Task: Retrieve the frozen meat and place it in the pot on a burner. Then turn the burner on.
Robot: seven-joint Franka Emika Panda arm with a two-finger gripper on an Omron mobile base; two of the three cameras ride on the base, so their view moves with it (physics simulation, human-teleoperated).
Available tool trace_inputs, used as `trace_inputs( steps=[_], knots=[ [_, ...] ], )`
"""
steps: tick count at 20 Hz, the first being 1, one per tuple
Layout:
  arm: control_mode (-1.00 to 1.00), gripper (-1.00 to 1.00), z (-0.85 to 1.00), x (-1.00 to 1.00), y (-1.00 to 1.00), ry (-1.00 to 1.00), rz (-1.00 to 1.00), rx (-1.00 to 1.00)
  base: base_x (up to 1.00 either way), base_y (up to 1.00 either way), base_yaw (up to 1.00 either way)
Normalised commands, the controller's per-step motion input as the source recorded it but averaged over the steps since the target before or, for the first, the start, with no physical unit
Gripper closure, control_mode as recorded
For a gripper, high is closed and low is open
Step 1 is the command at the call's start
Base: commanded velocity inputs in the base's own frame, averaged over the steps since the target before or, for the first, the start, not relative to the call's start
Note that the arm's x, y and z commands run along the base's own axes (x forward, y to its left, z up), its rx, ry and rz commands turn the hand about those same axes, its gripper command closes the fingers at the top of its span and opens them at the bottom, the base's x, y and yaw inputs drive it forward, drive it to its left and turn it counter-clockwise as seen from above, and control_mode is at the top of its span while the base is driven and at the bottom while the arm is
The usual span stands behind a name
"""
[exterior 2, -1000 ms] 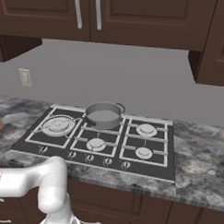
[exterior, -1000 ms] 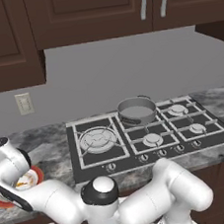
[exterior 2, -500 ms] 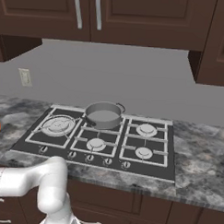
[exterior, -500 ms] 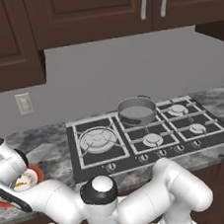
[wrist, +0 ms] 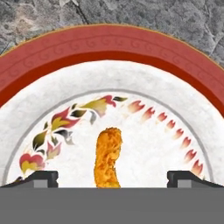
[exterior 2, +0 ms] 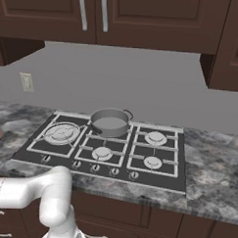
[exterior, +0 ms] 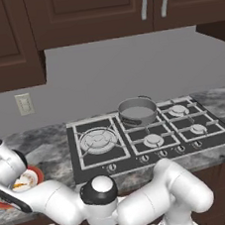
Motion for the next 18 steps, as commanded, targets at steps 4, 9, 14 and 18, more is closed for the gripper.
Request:
trace_inputs(
  steps=[4,9,14,18],
  knots=[
    [-1.00,-1.00,0.00,0.01,0.28,0.00,0.00,0.00,0.00,0.00,0.00],
    [-1.00,-1.00,0.00,0.00,0.03,0.00,0.00,0.00,0.00,0.00,0.00],
    [-1.00,1.00,-0.01,0.00,0.00,0.00,0.00,0.00,0.00,0.00,0.00],
    [-1.00,1.00,-0.38,-0.01,-0.07,0.01,0.00,0.01,0.00,0.00,0.00]
  ],
)
